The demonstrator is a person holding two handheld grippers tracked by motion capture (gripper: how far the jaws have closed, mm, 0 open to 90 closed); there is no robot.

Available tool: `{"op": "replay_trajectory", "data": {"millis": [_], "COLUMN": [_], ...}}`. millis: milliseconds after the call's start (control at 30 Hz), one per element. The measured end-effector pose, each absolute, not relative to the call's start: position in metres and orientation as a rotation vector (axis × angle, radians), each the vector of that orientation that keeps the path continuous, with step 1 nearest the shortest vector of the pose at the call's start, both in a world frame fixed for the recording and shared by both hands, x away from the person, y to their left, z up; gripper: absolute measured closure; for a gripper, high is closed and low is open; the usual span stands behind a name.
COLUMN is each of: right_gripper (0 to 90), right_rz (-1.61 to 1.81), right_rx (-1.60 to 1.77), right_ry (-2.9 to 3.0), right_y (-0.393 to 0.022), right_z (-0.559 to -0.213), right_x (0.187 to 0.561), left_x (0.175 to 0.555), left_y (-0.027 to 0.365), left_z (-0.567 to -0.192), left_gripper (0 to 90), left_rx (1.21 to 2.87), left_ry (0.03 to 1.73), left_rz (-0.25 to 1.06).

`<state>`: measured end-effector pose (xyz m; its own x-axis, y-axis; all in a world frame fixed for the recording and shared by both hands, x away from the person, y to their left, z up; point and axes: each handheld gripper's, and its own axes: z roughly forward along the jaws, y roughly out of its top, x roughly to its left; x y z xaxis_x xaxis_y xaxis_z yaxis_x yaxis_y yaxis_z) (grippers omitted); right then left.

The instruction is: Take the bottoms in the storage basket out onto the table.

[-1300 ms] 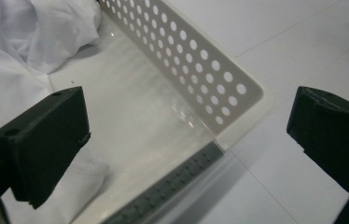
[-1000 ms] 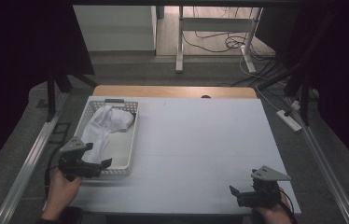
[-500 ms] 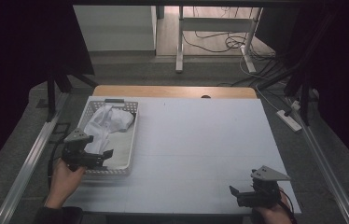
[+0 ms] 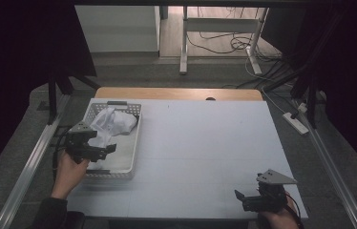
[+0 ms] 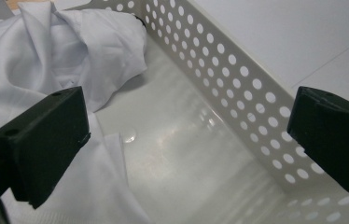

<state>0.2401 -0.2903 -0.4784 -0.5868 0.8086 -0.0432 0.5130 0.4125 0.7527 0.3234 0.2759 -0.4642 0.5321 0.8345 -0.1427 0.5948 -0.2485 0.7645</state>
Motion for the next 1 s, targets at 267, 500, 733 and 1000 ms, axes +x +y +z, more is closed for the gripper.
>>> {"op": "replay_trajectory", "data": {"millis": [267,500,733,1000], "right_gripper": [0.0,0.0,0.0,0.0], "right_rz": [1.01,1.004,1.001,0.997], "right_rx": [1.146,1.145,1.134,1.124], "right_ry": [2.275,2.282,2.295,2.303], "right_y": [-0.291,-0.291,-0.29,-0.289], "right_z": [-0.479,-0.479,-0.479,-0.479], "right_x": [0.241,0.241,0.242,0.242], "left_x": [0.339,0.355,0.378,0.401], "left_y": [0.28,0.286,0.29,0.296], "left_z": [-0.463,-0.463,-0.467,-0.466], "left_gripper": [0.0,0.0,0.0,0.0], "left_rx": [1.997,1.999,2.029,2.033], "left_ry": [1.18,1.194,1.253,1.307], "left_rz": [0.377,0.372,0.392,0.368]}}
